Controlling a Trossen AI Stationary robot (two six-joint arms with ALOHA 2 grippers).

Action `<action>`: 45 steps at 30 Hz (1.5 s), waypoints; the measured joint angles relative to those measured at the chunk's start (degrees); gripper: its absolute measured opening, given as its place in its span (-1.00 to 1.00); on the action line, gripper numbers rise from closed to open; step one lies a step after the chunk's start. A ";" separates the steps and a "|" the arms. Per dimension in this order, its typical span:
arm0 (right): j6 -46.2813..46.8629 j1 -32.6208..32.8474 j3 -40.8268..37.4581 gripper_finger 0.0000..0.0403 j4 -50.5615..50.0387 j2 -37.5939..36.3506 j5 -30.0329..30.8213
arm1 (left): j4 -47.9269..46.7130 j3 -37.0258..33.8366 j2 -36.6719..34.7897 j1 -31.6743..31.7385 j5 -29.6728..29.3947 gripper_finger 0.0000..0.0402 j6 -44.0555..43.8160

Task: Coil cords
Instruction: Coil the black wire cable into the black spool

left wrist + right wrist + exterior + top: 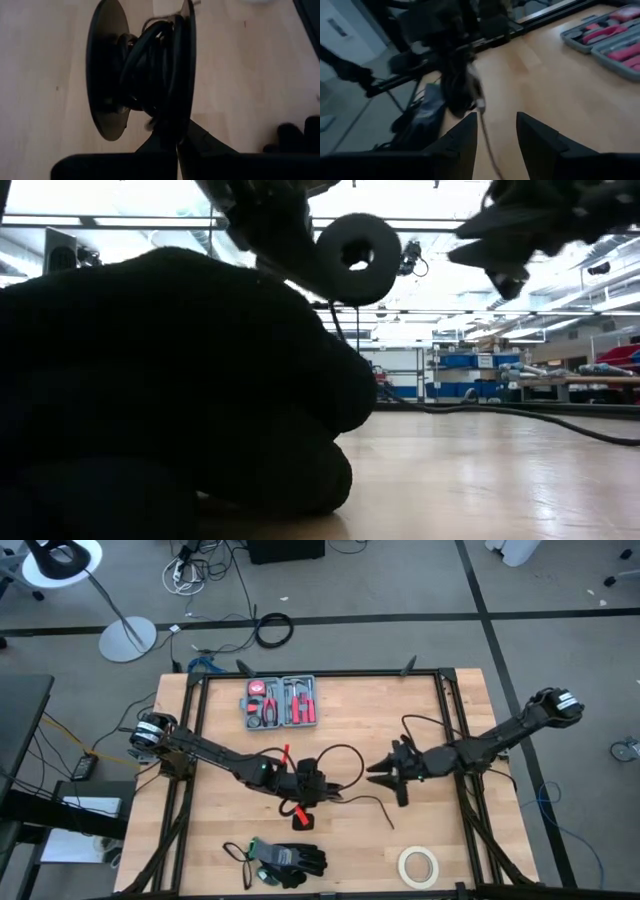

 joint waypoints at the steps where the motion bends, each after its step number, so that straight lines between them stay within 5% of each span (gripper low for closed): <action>1: -0.70 -0.78 1.26 -0.32 -0.25 1.35 -0.53 | 0.18 0.35 0.00 0.02 -0.22 -1.00 -0.02; 20: -13.35 -7.79 24.22 -0.40 -12.05 20.82 -10.56 | -1.02 2.84 -0.02 1.16 0.47 -1.00 -1.49; 45: -14.17 -7.99 25.32 -0.60 -12.52 21.78 -11.04 | -8.63 10.03 0.13 2.21 -0.82 -1.00 0.44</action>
